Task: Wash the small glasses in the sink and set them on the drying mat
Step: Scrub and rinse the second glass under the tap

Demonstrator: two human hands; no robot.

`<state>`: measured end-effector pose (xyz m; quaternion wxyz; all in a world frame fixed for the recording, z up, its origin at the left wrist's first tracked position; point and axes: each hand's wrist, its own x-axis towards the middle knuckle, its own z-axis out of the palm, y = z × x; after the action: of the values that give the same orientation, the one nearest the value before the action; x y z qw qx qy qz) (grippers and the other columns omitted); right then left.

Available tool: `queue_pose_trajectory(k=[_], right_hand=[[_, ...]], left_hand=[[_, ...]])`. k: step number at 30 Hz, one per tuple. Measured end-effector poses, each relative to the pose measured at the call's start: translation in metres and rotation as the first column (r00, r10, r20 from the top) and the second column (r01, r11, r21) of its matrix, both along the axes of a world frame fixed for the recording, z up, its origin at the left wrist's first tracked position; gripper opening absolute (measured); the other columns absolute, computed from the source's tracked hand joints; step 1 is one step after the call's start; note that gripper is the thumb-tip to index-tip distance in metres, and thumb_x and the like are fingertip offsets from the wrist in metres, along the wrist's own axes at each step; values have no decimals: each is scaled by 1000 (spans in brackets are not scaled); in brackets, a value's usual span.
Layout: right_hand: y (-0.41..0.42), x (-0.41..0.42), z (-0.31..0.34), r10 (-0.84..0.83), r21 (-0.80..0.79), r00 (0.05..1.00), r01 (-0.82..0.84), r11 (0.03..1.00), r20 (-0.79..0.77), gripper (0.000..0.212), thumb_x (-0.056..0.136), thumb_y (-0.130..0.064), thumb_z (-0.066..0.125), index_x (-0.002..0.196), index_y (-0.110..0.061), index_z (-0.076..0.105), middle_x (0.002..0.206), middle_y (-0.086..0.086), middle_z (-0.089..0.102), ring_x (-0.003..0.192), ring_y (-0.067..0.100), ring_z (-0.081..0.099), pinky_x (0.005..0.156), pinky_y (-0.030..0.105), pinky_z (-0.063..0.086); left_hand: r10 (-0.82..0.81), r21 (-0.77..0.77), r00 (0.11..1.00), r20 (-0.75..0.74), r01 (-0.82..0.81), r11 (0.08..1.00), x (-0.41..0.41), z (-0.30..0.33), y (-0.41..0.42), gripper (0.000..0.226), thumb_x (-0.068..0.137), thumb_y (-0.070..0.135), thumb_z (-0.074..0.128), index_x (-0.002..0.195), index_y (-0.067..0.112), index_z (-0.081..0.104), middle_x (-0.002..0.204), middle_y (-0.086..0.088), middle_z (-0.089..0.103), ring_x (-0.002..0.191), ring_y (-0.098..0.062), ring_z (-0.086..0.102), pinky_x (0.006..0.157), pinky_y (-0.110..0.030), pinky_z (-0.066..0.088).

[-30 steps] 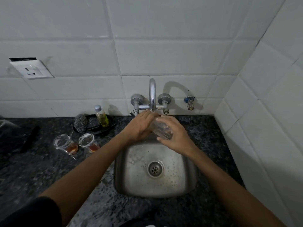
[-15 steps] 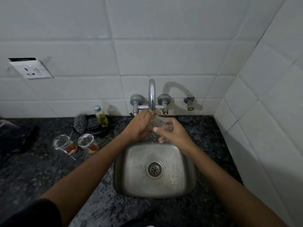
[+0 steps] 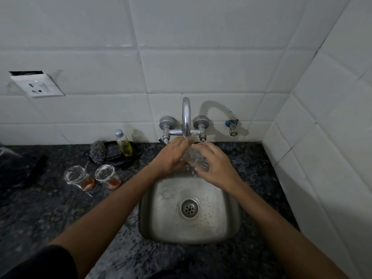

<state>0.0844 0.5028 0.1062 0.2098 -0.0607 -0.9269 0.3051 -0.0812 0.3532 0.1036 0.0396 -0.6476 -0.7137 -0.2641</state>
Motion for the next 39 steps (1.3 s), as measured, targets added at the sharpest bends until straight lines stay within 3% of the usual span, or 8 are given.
queue_pose_trajectory(k=[6, 12, 17, 21, 28, 31, 35, 39], right_hand=[[-2, -5, 11, -16, -614, 936, 243, 750, 351, 54, 86, -53, 81, 127, -23, 63, 117, -2, 72, 100, 12, 73, 87, 36, 64], [-6, -1, 3, -48, 13, 998, 49, 999, -45, 70, 78, -34, 88, 140, -21, 59, 130, -3, 61, 119, 15, 58, 101, 34, 52], [-12, -8, 13, -67, -754, 957, 265, 601, 282, 71, 87, -52, 81, 144, -25, 49, 129, 3, 66, 98, 15, 76, 83, 35, 65], [-17, -3, 15, -70, -275, 997, 75, 958, 30, 56, 86, -37, 84, 134, -26, 57, 127, -5, 61, 108, 8, 67, 88, 25, 58], [-2, -7, 14, 216, 223, 975, -199, 954, -51, 56, 78, 2, 81, 130, -15, 69, 141, 8, 56, 128, 28, 51, 108, 44, 48], [4, -9, 17, 286, 340, 957, -256, 905, -42, 56, 76, 16, 69, 124, -13, 72, 140, 12, 58, 128, 35, 50, 106, 51, 47], [11, -10, 14, 333, 422, 943, -311, 851, 23, 70, 74, 20, 62, 130, -22, 67, 144, 10, 56, 136, 38, 46, 110, 53, 44], [8, -12, 13, 348, 467, 933, -350, 812, 93, 69, 75, 21, 69, 132, -18, 68, 146, 12, 53, 139, 36, 43, 108, 51, 47]], left_hand=[[22, 22, 999, -36, -21, 1000, 1, -9, -2, 44, 94, 12, 64, 134, -3, 55, 123, -21, 61, 113, -36, 57, 101, -46, 48], [28, 53, 999, 20, -29, 998, 1, -8, -1, 46, 95, 21, 64, 133, -4, 55, 122, -16, 61, 112, -32, 57, 103, -40, 46], [64, 46, 998, -10, -64, 997, -7, -16, -1, 48, 91, 16, 74, 131, -4, 56, 118, -17, 59, 109, -36, 57, 95, -50, 50], [93, 81, 993, 74, -99, 992, -4, -14, -2, 46, 91, 22, 70, 130, 3, 58, 121, -12, 62, 112, -32, 58, 93, -47, 52], [133, -192, 910, 393, -60, 980, -25, -7, 2, 70, 64, 41, 96, 119, 17, 61, 110, 3, 72, 97, -18, 71, 84, -46, 59], [213, -320, 726, 653, 9, 947, -26, 0, -3, 70, 66, 29, 100, 123, 16, 62, 115, -2, 73, 103, -21, 73, 92, -42, 61], [171, -166, 0, 985, 247, 955, -29, -2, -20, 54, 97, 17, 71, 147, 11, 53, 145, -19, 61, 130, -35, 62, 111, -56, 49], [235, -228, -205, 950, 60, 972, -12, -21, -13, 62, 107, 60, 41, 132, 9, 67, 117, -12, 73, 98, -20, 72, 82, -35, 63]])
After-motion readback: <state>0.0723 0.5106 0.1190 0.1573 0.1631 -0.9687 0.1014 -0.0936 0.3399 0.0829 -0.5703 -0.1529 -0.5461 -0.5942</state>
